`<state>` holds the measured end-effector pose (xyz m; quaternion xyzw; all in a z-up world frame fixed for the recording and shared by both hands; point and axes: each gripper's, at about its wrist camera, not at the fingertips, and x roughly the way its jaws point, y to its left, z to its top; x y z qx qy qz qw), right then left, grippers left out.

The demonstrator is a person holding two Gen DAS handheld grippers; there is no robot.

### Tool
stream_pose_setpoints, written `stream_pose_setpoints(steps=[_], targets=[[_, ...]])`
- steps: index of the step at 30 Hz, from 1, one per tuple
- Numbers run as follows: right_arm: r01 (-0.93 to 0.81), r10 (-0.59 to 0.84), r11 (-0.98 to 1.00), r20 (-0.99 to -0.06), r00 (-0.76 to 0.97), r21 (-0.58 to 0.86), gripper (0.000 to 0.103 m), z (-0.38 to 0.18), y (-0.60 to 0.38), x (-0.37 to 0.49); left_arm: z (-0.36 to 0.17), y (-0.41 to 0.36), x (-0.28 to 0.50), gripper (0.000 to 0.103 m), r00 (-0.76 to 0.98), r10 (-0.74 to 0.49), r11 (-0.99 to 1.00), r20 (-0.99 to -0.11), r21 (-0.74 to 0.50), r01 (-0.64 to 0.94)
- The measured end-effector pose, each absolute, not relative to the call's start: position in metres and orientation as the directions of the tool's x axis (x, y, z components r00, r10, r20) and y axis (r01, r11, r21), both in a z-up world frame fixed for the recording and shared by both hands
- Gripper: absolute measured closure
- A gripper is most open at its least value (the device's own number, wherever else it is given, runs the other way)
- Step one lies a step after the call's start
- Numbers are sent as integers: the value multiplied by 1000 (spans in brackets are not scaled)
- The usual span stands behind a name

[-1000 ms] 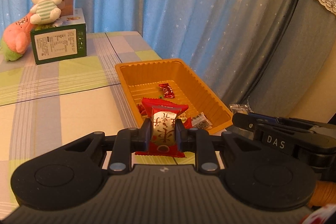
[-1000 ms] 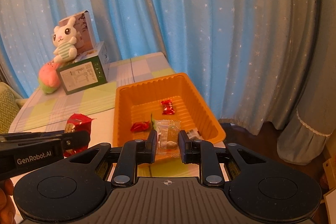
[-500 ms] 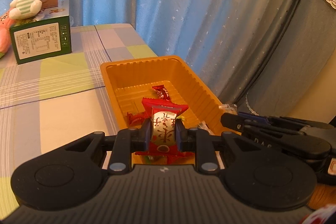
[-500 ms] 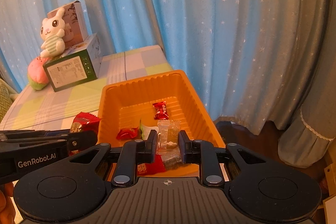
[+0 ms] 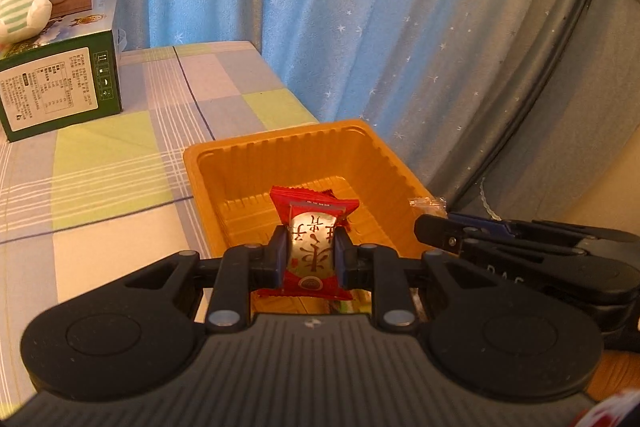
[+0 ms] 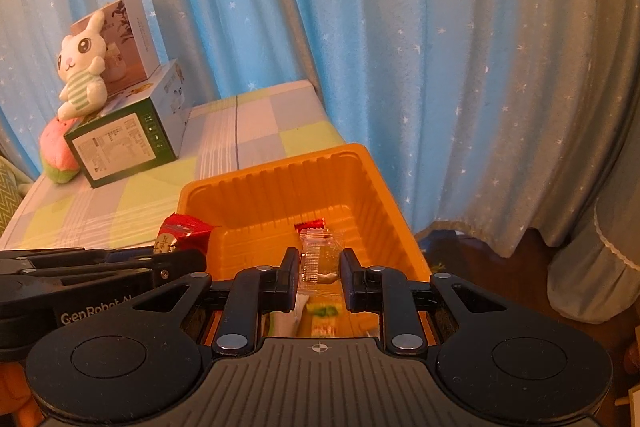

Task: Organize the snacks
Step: 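Carry the red-and-white candy and the clear packet over the orange tray, then open the left tool to drop the red-and-white candy while the right tool drops the clear packet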

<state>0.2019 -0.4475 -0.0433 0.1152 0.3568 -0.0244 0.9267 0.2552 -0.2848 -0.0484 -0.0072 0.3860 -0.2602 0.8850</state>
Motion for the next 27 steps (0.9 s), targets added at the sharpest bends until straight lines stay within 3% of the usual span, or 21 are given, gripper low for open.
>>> stream_pose_setpoints(steps=[15,27], targets=[[135,35,972,-690,723,190,81,-64,-449,230,-58,-297,293,81,560,-477,857,-677,-216,468],[136,46,969,-695,718,204,81,-67,-448,228,-60,-264,289,73,585,-443,880,-679,-205,428]])
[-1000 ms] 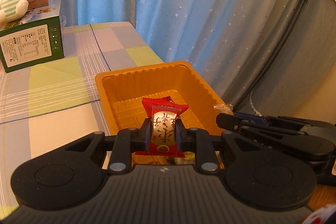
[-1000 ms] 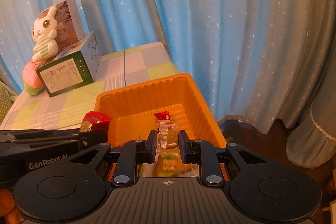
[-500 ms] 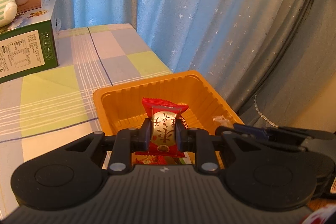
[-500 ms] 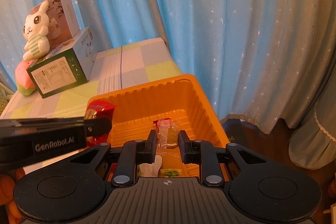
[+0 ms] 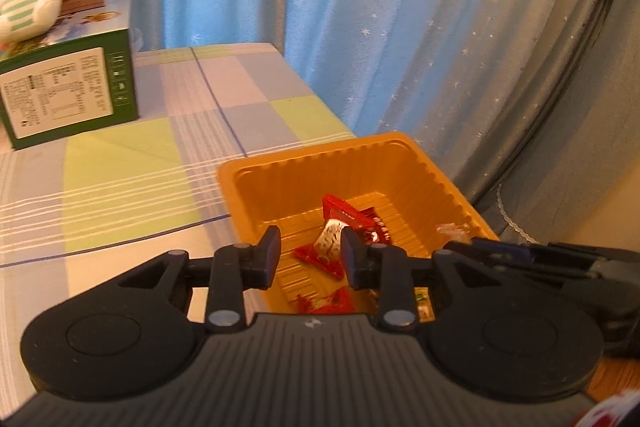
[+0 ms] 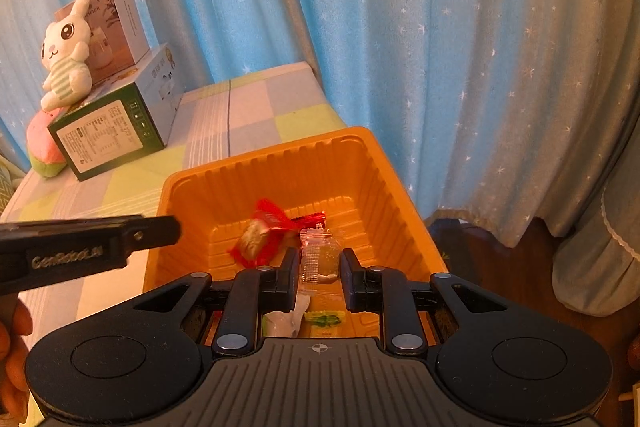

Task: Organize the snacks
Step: 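Open the left tool to drop the red-and-white candy while the right tool drops the clear packet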

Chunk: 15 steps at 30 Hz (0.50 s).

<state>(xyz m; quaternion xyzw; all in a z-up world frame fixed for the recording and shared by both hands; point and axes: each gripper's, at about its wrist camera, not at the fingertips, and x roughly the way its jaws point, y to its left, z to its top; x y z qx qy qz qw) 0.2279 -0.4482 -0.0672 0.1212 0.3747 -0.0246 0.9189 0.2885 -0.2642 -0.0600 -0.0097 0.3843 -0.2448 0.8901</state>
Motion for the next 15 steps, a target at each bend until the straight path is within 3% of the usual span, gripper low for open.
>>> stream_pose_setpoints(steps=[7,11,14,15], targets=[[112,87,961,-666,741,251,81,-58,-446,236,-56,-250,281,65,597,-439,884,-672,-203,421],[110,115,950,-654,748,293,78,-57,-450,243,-56,-245,274,53,609,-420,891,-673,-179,417],[135,120,936,-655,746,325,44,-58,-456,240,-57,-241,268,39,612,-414,894,-674,-173,413],[145,114,933,-652,749,330,43,-58,-457,237,-58,-239,266,34,610,-415,893,-675,-177,413]])
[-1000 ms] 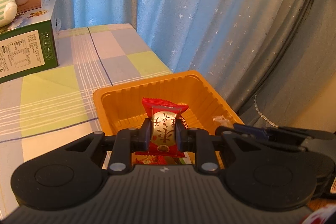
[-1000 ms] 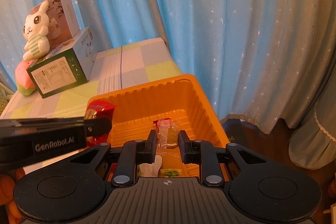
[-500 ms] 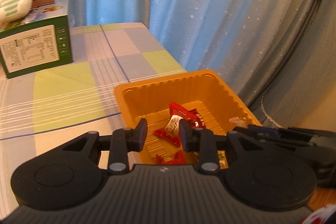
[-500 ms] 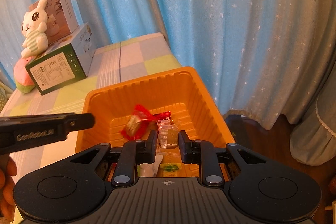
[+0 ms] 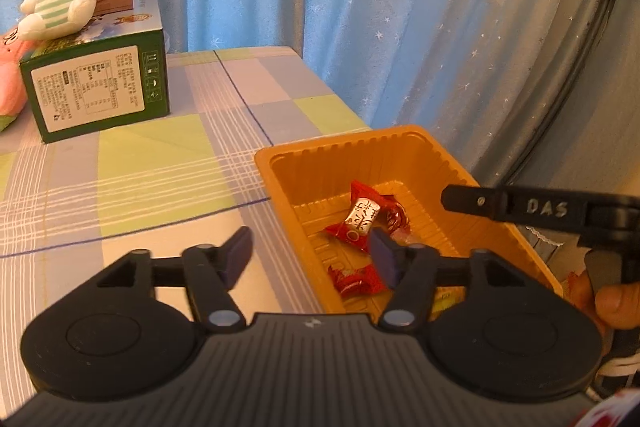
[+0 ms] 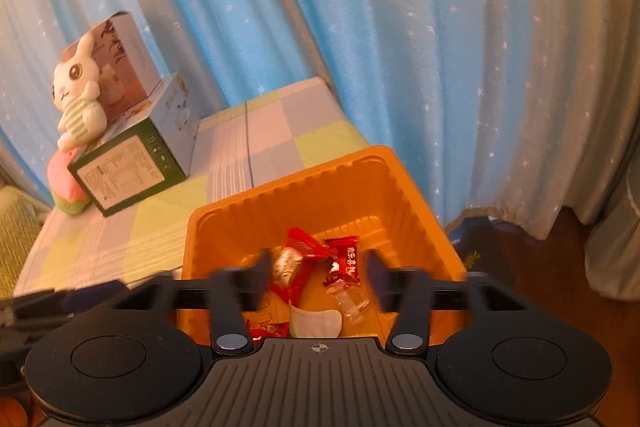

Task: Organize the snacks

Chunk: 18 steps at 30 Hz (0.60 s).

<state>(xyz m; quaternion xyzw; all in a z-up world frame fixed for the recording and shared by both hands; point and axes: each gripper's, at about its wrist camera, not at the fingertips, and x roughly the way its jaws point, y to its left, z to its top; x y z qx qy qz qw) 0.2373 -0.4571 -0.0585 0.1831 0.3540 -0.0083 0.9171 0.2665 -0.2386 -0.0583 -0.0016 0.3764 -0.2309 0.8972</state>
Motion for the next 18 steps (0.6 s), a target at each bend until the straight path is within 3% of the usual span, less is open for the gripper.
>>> stream_pose_setpoints(steps=[5,10,15,18], targets=[[155,109,935,-674,730,319,43,-60,-457,226,-63,-234,258,28,597,-407,895,-691,-173,411],[175,88,938,-693,716,299,43,-56,-455,213,-59,-228,246,15,601,-400,902,-692,-179,394],[180,62,946,-694,717,270,26,-47,-452,197,-49,-223,232,8,612,-389,907,-689,-168,387],[190,29,953,-696,717,236,23,-39,-449,186,-42,-219,222,6,619,-381,910,-687,-162,381]])
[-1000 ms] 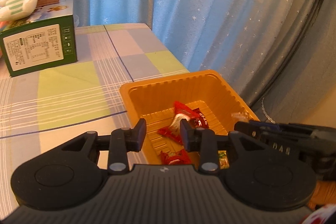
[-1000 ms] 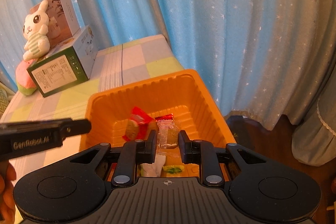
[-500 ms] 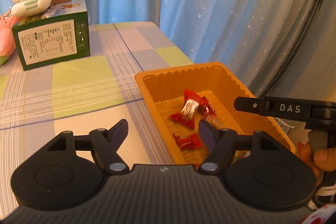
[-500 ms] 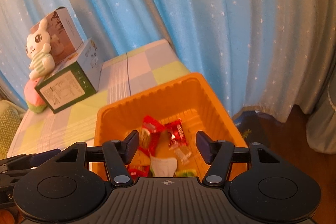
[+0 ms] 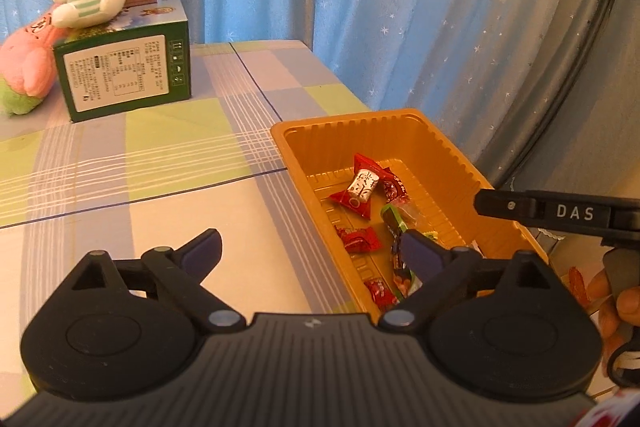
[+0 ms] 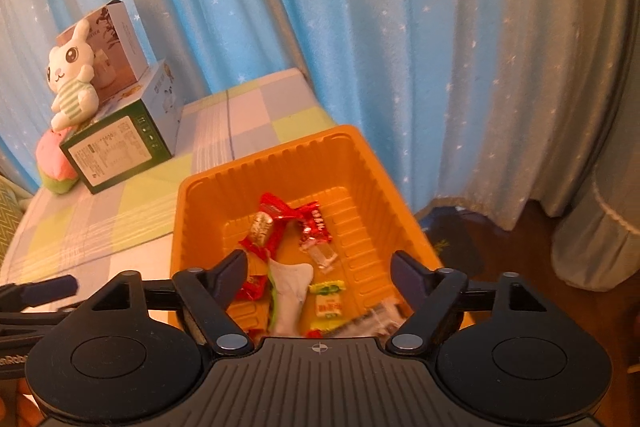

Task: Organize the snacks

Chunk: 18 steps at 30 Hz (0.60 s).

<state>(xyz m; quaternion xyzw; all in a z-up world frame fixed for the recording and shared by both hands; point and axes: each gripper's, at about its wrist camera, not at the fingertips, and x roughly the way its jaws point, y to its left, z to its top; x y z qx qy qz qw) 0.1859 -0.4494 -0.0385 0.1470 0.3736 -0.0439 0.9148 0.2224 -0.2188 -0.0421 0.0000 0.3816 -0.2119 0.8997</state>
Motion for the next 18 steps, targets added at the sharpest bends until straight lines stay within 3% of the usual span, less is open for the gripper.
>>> stream_pose_setpoints(steps=[5,18], targets=[[196,11,957,-703,711,213,22,-24,-448,167,-31,-211,206,1,626,-371,917,-686,-163,364],[200,46,945,-713,700,258,22,10,-427,97,3,-188,143,1,653,-370,924,-661,-187,335]])
